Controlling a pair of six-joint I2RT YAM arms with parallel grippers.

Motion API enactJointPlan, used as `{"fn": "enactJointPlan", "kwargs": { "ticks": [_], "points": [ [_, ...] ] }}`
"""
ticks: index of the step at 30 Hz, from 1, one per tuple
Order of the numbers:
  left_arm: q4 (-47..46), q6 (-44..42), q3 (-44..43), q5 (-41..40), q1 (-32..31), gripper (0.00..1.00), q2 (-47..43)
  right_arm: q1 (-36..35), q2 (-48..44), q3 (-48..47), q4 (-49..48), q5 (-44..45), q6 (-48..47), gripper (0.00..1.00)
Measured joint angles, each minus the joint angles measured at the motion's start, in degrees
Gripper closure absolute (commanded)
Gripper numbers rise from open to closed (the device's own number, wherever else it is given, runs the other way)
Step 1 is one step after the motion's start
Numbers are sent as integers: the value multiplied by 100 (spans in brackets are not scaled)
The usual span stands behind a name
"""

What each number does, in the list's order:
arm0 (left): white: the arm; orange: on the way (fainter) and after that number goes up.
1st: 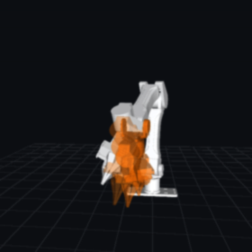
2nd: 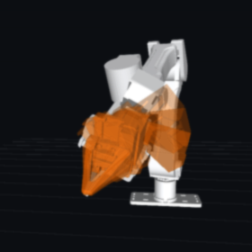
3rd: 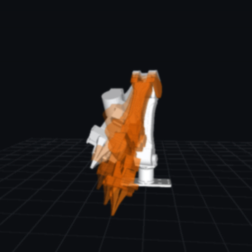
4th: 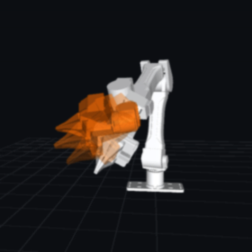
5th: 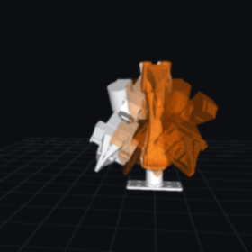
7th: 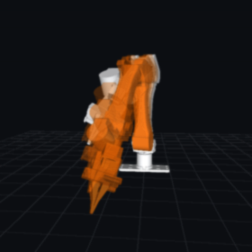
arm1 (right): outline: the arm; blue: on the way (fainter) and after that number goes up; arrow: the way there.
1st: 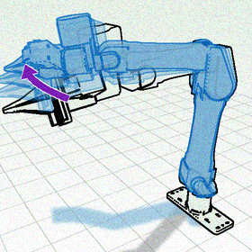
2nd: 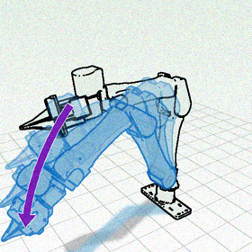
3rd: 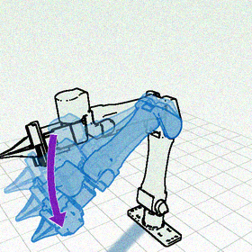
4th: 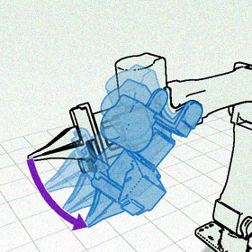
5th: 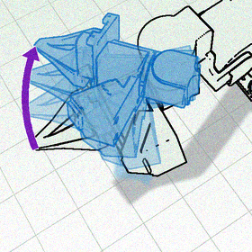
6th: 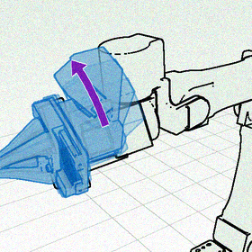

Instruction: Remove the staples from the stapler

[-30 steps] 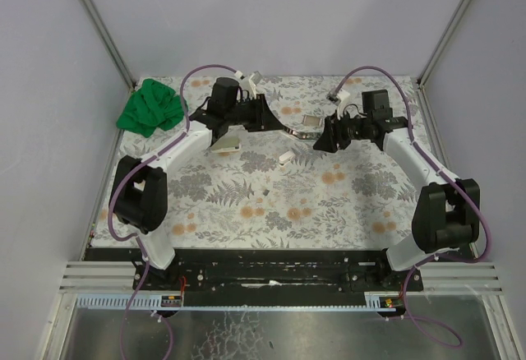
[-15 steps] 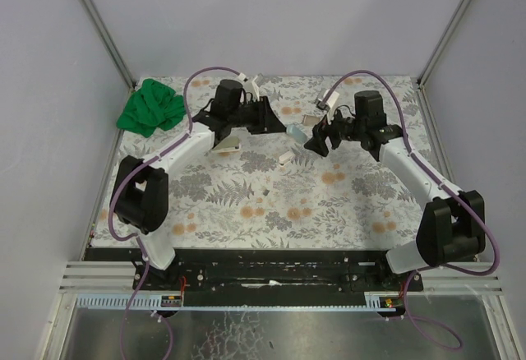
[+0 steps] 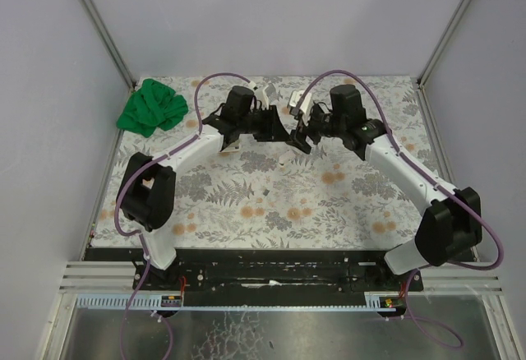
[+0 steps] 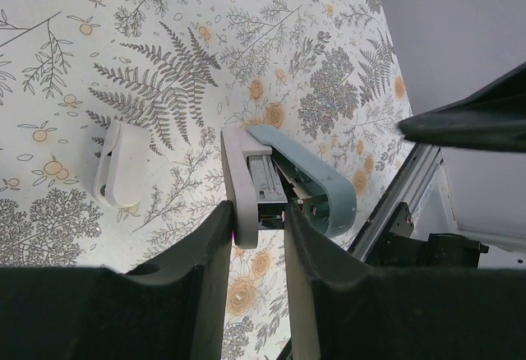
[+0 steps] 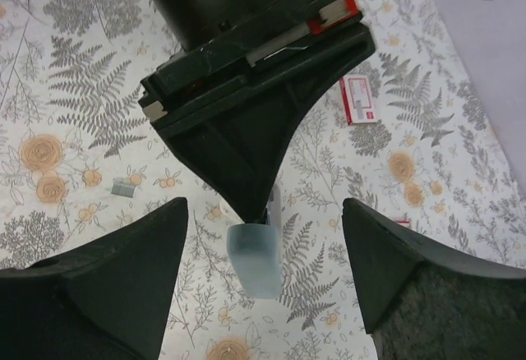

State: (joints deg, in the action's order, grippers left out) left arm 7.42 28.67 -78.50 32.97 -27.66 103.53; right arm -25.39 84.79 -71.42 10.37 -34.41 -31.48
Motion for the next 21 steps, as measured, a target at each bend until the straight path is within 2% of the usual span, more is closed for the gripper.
{"fn": "enactJointPlan", "kwargs": {
  "ticks": [6, 11, 17, 19, 21],
  "points": [
    [-2, -11, 0, 4, -7, 100, 2, -146, 208, 2, 293, 258, -326, 26],
    [-2, -13, 0, 9, -7, 100, 2, -216, 382, 0, 466, 503, -518, 37],
    [4, -46, 0, 37, -7, 100, 2, -249, 575, 0, 673, 737, -702, 66],
    [11, -61, 0, 48, -7, 100, 4, -249, 573, 0, 675, 780, -730, 79],
    [9, -70, 0, 55, -7, 99, 4, -254, 568, 0, 660, 785, -748, 97]
  ]
}}
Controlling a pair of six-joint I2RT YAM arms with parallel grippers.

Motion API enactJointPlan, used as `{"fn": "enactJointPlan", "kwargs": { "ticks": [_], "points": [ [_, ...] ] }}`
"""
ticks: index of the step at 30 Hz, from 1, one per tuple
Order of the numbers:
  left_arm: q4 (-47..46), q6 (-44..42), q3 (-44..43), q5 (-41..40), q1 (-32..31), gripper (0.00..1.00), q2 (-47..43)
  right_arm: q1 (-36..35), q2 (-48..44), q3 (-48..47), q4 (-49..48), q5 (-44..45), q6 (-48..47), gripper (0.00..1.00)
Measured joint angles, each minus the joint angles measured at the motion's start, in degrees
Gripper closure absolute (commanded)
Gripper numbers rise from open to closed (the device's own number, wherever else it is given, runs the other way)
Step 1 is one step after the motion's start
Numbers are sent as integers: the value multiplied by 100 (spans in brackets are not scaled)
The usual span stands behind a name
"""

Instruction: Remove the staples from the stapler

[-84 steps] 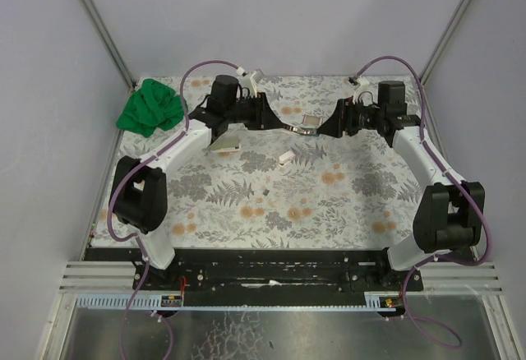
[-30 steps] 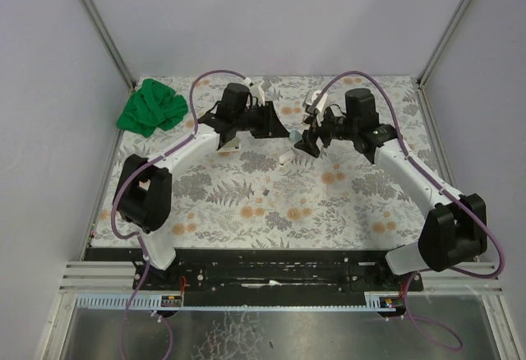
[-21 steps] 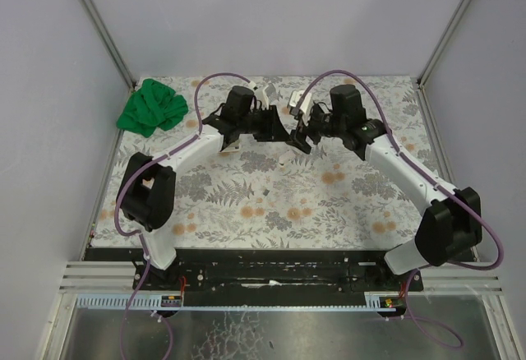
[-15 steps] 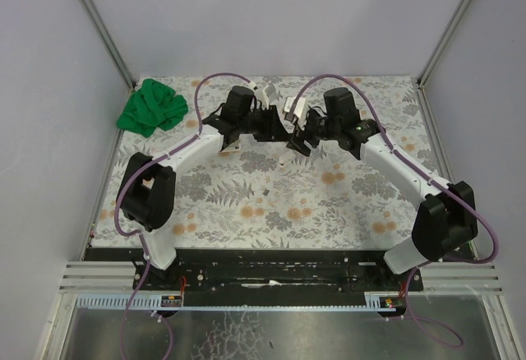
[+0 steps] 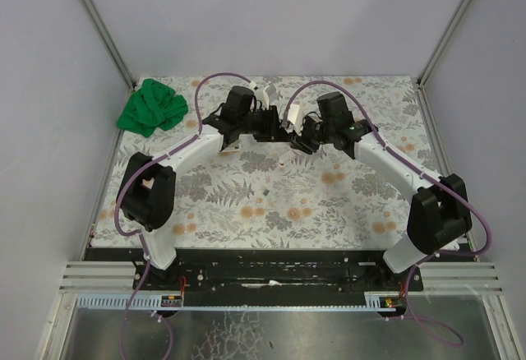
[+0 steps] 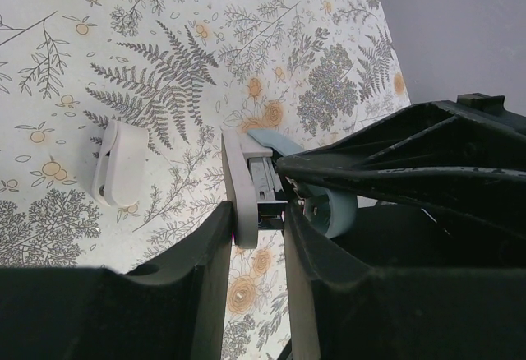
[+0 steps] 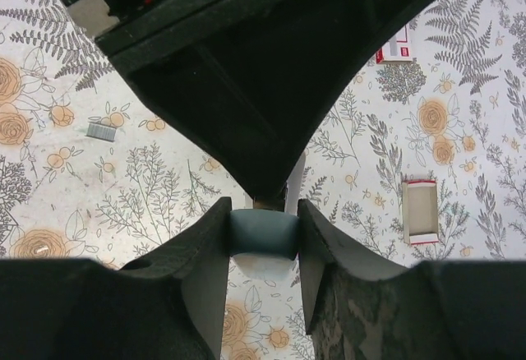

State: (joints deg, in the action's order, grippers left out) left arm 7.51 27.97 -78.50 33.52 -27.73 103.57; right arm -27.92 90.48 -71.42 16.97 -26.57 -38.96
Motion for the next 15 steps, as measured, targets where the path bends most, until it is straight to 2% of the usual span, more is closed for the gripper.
{"fn": "enactJointPlan", "kwargs": {
  "ticks": [1, 5, 14, 15],
  "points": [
    [0, 0, 0, 9, 2, 96, 0, 0, -11, 4, -7, 2, -2, 100],
    [-11, 4, -11, 223, 98, 78, 20, -2, -264, 175, -44, 26, -9, 100],
    [4, -151, -46, 516, 627, 33, 286, 17, -1707, 745, -262, -177, 2, 100],
    [9, -181, -46, 533, 651, 31, 350, 39, -1810, 743, -260, -271, 28, 100]
  ]
}}
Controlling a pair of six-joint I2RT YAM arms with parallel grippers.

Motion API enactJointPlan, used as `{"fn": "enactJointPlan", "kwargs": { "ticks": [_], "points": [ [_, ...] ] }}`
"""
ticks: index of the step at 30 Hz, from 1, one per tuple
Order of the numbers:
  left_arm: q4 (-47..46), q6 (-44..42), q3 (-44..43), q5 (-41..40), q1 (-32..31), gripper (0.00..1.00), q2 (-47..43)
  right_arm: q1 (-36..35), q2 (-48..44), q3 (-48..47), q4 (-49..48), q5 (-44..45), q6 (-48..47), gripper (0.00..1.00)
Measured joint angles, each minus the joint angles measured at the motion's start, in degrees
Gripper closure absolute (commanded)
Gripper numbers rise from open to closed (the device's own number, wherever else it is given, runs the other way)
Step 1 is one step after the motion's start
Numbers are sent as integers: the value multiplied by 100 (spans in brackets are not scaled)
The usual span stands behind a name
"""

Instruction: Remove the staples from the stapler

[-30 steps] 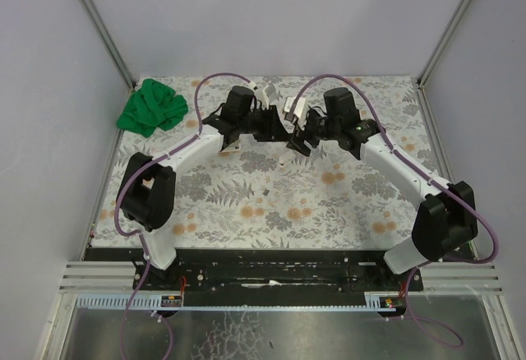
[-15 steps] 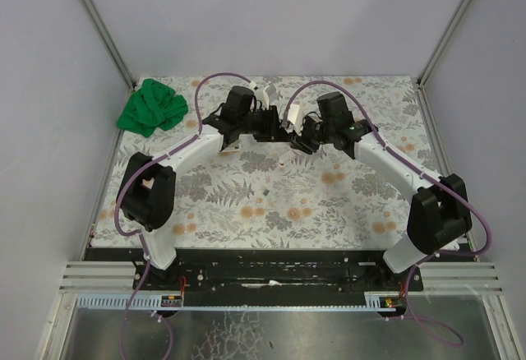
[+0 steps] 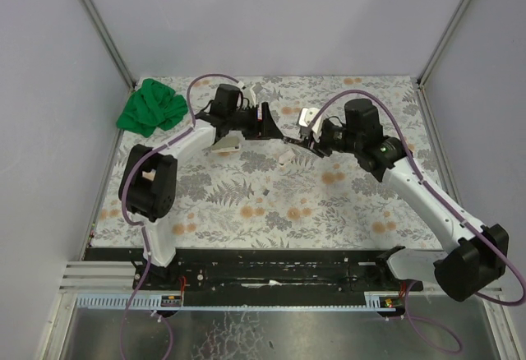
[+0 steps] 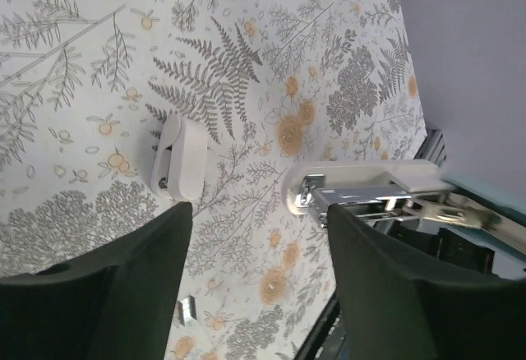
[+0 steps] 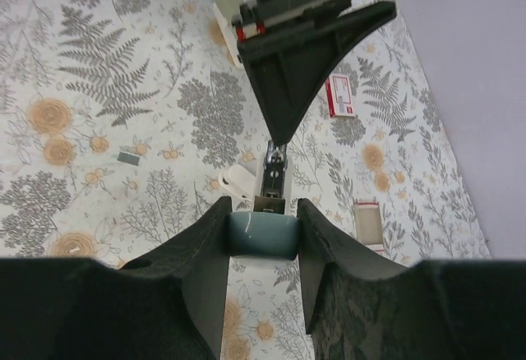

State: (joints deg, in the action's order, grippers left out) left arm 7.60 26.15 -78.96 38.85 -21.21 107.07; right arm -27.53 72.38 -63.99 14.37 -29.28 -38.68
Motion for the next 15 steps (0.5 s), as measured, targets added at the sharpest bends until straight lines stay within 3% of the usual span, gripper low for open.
{"fn": "enactJointPlan", "kwargs": {
  "ticks": [11, 15],
  "points": [
    [260, -181, -136, 79, 118, 2, 125, 417, -87, -2, 39, -754, 306, 100],
    [299, -197, -315, 90, 271, 0, 118, 428, 35, -2, 133, -879, 302, 100]
  ]
}}
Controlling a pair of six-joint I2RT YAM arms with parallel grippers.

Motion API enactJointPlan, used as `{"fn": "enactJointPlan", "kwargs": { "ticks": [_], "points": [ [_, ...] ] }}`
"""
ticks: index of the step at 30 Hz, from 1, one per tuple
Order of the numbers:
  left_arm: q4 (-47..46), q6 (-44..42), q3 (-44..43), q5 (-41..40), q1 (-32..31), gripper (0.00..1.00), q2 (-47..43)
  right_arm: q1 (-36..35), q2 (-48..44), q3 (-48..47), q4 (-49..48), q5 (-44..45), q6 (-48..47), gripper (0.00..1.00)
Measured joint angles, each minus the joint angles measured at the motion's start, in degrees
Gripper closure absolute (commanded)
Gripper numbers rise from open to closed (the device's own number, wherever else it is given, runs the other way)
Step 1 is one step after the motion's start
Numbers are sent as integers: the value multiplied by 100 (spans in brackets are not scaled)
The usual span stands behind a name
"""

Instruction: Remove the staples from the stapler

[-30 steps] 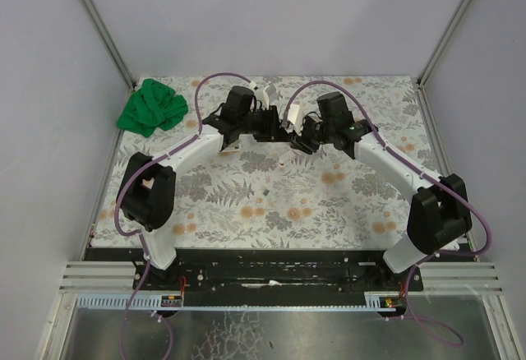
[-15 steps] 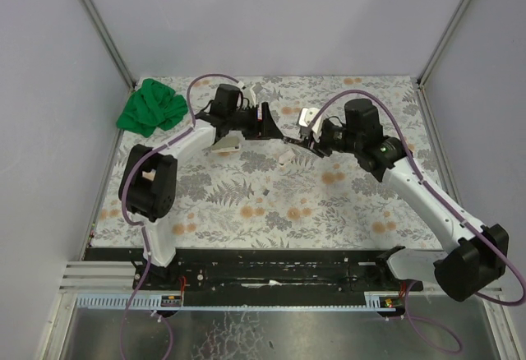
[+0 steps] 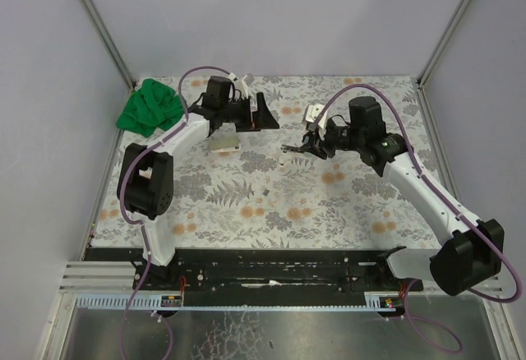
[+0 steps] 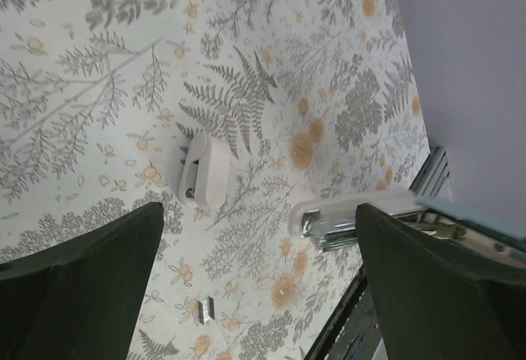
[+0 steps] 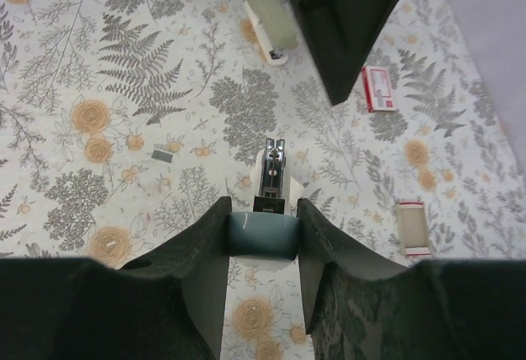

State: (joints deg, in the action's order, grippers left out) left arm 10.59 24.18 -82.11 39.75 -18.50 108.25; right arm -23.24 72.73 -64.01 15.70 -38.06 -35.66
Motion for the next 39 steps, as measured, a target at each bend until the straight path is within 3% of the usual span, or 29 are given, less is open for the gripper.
{"fn": "enactJointPlan", "kwargs": {
  "ticks": [12, 18, 30, 39],
  "points": [
    [63, -15, -181, 136, 98, 0, -57, 55, 273, 98, 98, -151, -79, 100],
    [297, -278, -306, 232, 378, 0, -83, 533, 273, 243, -205, -525, -122, 100],
    [1106, -1513, -74, 892, 1419, 0, -588, 1777, 398, 1412, -2712, -787, 868, 100],
    [1727, -2490, 638, 1488, 2337, 0, -1001, 2262, 824, 2184, -5119, -286, 1853, 100]
  ]
}}
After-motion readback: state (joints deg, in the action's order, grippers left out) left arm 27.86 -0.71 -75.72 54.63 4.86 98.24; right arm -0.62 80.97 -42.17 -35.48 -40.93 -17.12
